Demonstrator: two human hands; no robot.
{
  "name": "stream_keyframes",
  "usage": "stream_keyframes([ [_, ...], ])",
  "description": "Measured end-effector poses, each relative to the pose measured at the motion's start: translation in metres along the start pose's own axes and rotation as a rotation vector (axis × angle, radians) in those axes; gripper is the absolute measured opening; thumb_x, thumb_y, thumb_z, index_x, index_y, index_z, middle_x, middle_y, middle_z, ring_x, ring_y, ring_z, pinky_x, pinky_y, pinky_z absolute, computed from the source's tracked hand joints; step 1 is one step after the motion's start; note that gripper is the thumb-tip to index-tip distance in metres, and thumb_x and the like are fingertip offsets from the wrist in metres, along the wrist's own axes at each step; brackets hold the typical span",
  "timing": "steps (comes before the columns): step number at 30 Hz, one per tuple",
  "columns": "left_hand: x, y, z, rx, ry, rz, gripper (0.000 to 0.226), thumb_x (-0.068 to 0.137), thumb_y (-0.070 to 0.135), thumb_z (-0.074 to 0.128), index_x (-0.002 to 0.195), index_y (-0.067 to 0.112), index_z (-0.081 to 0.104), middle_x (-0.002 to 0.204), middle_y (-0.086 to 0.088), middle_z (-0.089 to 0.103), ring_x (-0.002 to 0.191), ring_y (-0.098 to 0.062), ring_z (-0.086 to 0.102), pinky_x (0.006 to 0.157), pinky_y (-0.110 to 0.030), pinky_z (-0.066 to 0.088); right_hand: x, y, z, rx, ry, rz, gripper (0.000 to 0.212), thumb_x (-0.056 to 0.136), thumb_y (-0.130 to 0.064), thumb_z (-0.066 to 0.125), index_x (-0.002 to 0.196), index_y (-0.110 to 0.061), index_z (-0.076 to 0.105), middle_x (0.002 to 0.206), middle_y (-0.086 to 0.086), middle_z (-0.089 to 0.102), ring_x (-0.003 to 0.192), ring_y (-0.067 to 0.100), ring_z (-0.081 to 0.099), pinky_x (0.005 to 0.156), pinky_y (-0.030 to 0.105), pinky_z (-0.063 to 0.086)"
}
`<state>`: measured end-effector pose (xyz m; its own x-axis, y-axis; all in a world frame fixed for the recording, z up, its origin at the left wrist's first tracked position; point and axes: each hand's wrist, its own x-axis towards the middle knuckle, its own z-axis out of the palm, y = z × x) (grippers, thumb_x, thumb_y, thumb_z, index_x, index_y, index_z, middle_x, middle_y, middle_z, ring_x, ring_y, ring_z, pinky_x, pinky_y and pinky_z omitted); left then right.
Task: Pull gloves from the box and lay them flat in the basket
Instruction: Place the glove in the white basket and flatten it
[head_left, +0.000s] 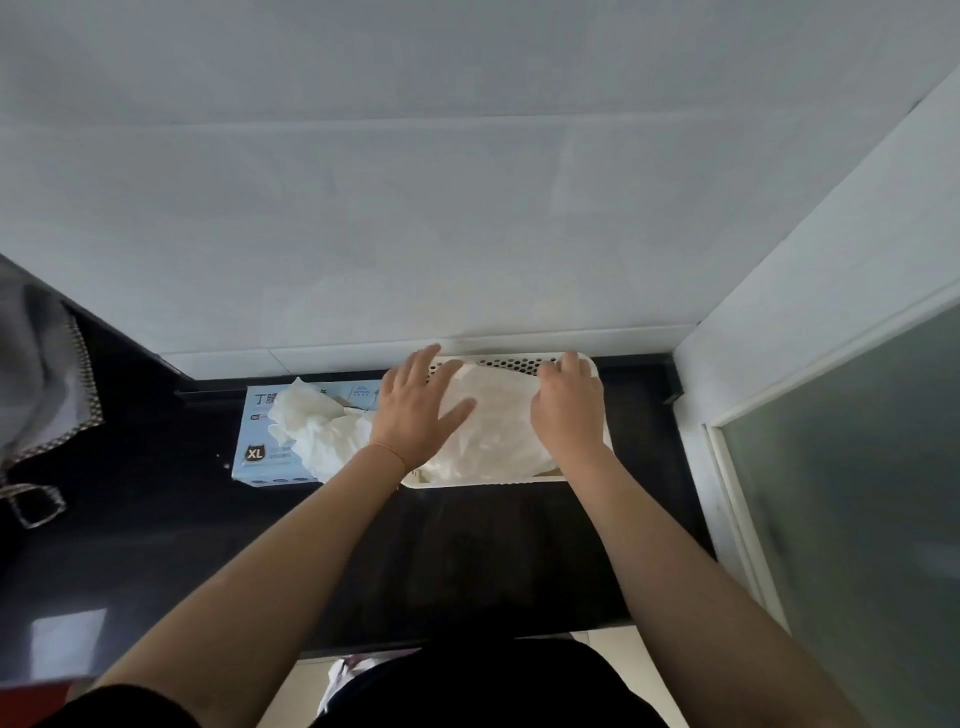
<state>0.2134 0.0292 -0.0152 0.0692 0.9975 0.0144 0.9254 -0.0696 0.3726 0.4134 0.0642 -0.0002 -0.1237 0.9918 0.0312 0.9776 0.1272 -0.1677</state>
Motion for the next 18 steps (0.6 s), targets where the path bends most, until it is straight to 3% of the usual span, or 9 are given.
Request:
stream_keyframes([
  [2,-0.007,-0.019,-0.011,-0.057,0.139,-0.091,0.047,0.085,0.049,0.036,0.101,0.018,0.067,0.112,-0.006,0.058,0.109,-0.031,0.055,0.094,-0.043,0.040,-0.001,-0.024,0.001,0.071,0.016,-0.026,0.020,0.089,-0.006,0.052,0.106,-0.005,0.063,0.111,0.011,0.055,0.102,0.028,0.052,0.083,0.037,0.041],
  [4,-0.016,-0.043,-0.026,-0.043,0.108,-0.225,0.025,0.083,0.043,0.052,0.081,0.020,0.064,0.090,0.001,0.056,0.092,-0.024,0.057,0.084,-0.037,0.040,-0.003,-0.048,0.003,0.127,0.027,-0.048,0.017,0.091,-0.009,0.053,0.102,-0.007,0.064,0.106,0.009,0.056,0.098,0.026,0.053,0.083,0.036,0.041],
  [6,-0.026,-0.065,-0.039,0.040,-0.066,-0.297,0.023,0.078,0.048,0.065,0.081,0.026,0.059,0.088,0.006,0.053,0.089,-0.017,0.053,0.084,-0.033,0.039,-0.006,-0.072,0.004,0.154,0.030,-0.070,0.015,0.091,-0.011,0.053,0.100,-0.007,0.065,0.104,0.009,0.056,0.096,0.026,0.053,0.082,0.036,0.041],
  [9,-0.034,-0.089,-0.047,0.146,-0.275,-0.302,0.027,0.081,0.051,0.066,0.087,0.025,0.062,0.091,0.006,0.056,0.088,-0.018,0.057,0.080,-0.033,0.044,-0.009,-0.102,0.005,0.151,-0.006,-0.104,0.016,0.093,-0.014,0.051,0.101,-0.008,0.063,0.105,0.008,0.054,0.097,0.025,0.053,0.078,0.035,0.039],
  [13,-0.032,-0.112,-0.059,0.162,-0.260,-0.328,0.021,0.093,0.024,0.048,0.089,0.018,0.068,0.094,-0.002,0.068,0.083,-0.025,0.064,0.069,-0.032,0.048,-0.012,-0.133,0.000,0.143,-0.038,-0.127,0.015,0.097,-0.017,0.047,0.099,-0.011,0.061,0.104,0.005,0.053,0.095,0.022,0.051,0.079,0.033,0.040],
  [18,-0.032,-0.135,-0.092,-0.301,-0.048,-0.456,0.018,0.094,0.026,0.052,0.086,0.022,0.068,0.084,0.006,0.062,0.077,-0.017,0.058,0.067,-0.025,0.043,-0.011,-0.164,-0.013,0.281,-0.124,-0.089,0.017,0.095,-0.013,0.047,0.087,-0.013,0.062,0.094,0.000,0.055,0.089,0.020,0.053,0.077,0.031,0.043],
])
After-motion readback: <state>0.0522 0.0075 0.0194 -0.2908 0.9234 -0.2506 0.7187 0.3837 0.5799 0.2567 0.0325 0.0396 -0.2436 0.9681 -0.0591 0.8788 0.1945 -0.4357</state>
